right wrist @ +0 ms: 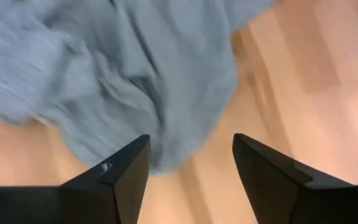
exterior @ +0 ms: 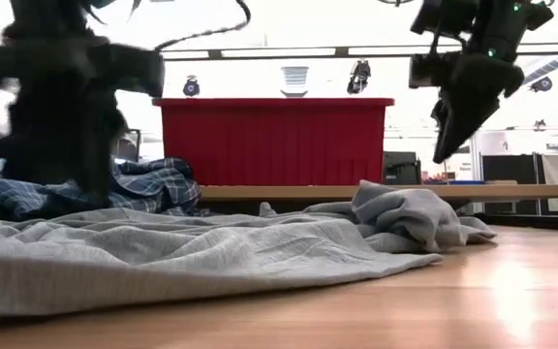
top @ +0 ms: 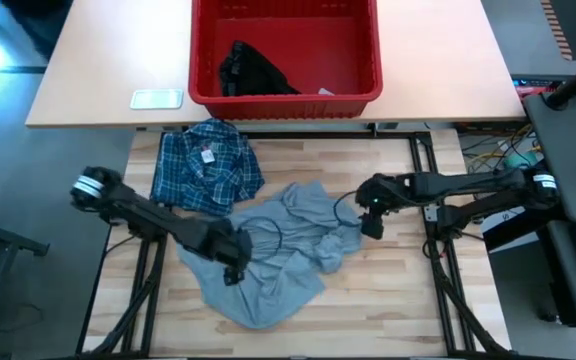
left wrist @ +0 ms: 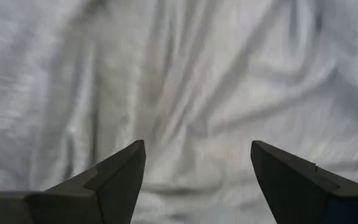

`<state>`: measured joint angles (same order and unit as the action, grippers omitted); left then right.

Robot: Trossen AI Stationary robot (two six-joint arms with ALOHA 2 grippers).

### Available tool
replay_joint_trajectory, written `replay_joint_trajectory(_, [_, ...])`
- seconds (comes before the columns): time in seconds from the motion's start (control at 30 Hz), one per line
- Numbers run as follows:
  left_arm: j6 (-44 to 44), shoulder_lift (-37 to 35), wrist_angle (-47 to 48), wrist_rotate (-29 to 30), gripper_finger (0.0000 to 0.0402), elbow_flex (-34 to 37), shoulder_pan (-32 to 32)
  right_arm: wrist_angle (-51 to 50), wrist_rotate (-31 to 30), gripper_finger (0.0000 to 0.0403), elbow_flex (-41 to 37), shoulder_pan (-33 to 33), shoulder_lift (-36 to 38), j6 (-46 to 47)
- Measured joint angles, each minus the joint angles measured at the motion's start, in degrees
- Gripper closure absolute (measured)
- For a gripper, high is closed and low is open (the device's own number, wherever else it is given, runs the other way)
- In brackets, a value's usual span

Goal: Fold Laundry from Bin
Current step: Fold the gray shirt

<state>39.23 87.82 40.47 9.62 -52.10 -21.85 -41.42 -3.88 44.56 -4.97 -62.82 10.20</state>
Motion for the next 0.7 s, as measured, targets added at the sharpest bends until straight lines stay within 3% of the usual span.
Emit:
replay_joint_trajectory(0.2, [2.86, -3.61, -13.64, 4.27, 0.0126, 0.87, 2.45, 12.27, 0.91, 0.0179, -0.77, 2.86, -1.34, 4.19])
replay_joint_trajectory(0.4, [7.26, 4.41, -25.24, 3.91, 0.0126, 0.73, 2.89, 26.44, 2.82, 0.0179, -1.11, 7.75, -12.92, 6.67])
replay_joint_trajectory(0.53, [9.25, 10.94, -23.93, -0.36, 0.0127, 2.09, 1.81, 21.8, 2.92, 0.0179, -1.29, 11.29, -21.12, 7.59])
replay_joint_trajectory(0.7, [9.3, 11.63, -25.04, -3.82, 0.0127, 5.43, -2.1, 11.89, 4.61, 0.0179, -0.76, 14.97, -24.76, 9.49])
